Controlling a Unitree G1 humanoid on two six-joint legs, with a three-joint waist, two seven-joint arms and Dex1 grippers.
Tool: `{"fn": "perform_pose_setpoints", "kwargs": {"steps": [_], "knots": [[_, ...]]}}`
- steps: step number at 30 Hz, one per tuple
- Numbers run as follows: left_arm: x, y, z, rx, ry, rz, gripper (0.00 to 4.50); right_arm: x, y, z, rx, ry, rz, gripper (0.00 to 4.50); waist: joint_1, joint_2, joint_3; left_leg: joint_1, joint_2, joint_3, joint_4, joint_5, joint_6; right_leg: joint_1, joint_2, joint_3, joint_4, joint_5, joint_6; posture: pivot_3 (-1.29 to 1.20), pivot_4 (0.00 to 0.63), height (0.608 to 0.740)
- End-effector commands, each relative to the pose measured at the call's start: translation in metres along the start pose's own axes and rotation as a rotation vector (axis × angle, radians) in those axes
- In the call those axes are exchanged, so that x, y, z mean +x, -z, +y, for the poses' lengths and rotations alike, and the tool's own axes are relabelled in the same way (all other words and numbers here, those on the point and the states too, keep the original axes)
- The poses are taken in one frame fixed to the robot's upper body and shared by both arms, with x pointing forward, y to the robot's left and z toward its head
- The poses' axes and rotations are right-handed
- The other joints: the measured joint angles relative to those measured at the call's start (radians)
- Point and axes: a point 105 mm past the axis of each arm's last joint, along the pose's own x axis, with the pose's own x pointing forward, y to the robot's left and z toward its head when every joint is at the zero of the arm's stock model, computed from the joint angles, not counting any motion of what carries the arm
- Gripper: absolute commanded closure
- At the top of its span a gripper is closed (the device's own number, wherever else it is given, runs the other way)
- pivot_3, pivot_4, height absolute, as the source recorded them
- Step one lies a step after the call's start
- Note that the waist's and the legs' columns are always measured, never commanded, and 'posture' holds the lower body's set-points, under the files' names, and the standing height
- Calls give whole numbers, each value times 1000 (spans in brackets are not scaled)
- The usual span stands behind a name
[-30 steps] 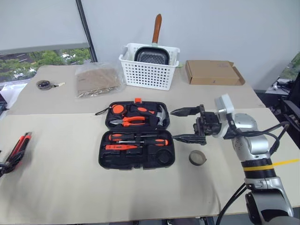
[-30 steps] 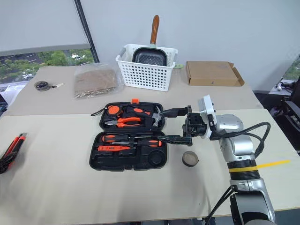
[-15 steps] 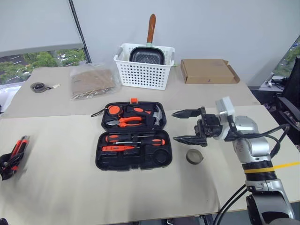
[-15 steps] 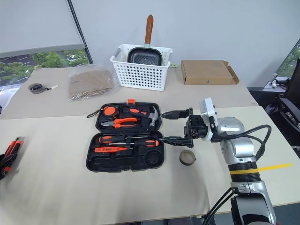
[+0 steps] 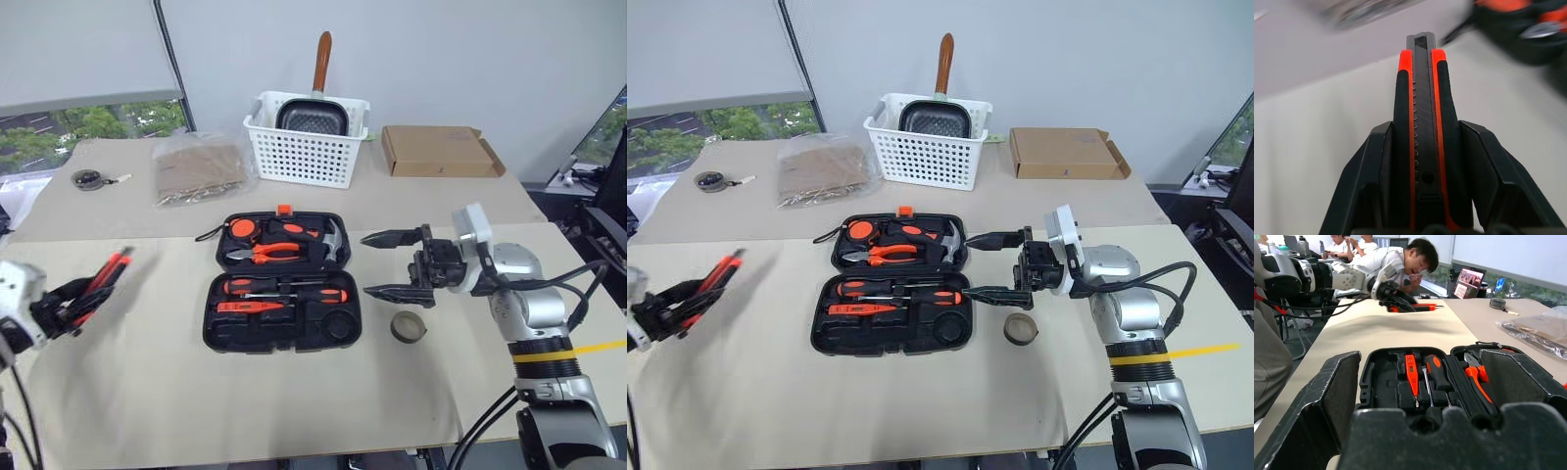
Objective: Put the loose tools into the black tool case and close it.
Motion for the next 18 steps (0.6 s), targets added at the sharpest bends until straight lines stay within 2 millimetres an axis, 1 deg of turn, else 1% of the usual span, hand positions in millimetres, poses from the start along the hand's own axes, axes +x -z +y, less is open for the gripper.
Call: {"fn": "perform_pose_setpoints", "kwargs": {"steps": [1, 2, 4, 5, 8, 11, 13, 18], "knots": [[29, -40, -48, 124, 290, -83, 2880, -3, -11, 2, -50, 9, -12, 0, 1, 0, 0, 0, 0, 0, 0, 1, -1, 0, 0, 0, 0, 0, -1, 0, 150, 700], [33, -42, -58, 143, 354, -78, 2880, -3, -11, 3, -50, 12, -11, 0, 0, 0, 0, 0, 0, 1, 0, 1, -2, 0, 1, 0, 0, 1, -1, 0, 150, 700], [39, -41, -73, 188, 447, -50, 2880, -5, -11, 4, -50, 18, -6, 0, -6, 0, 0, 0, 0, 2, 0, 4, -2, 0, 2, 1, -1, 1, -2, 0, 150, 700], [41, -40, -79, 222, 496, -30, 2880, -6, -11, 4, -52, 23, -4, 0, -10, 0, 0, 1, 0, 3, -1, 6, 4, 0, 3, 2, -1, 1, -1, 0, 150, 700], [49, -39, -94, 320, 604, 21, 2880, -7, -11, 5, -56, 35, -2, 0, -15, 0, 0, 1, 2, 4, -1, 7, 4, 0, 5, 2, -1, -1, 1, 0, 150, 700], [60, -41, -116, 392, 707, 47, 2880, -7, -11, 6, -61, 48, -2, 0, -11, 0, 0, 1, 3, 3, -1, 6, 6, 0, 7, 2, -1, -1, 1, 0, 150, 700], [66, -36, -129, 446, 759, 77, 2880, -8, -10, 8, -58, 55, 2, 0, -7, 0, 0, 1, 3, 3, -1, 4, 9, 0, 7, 3, -1, -1, 1, 0, 150, 700], [74, -29, -145, 484, 812, 102, 2880, -13, -8, 11, -52, 73, 19, 0, 0, 0, 0, 1, 3, 3, 0, 3, 11, 0, 7, 3, -1, -1, 0, 0, 150, 700]]}}
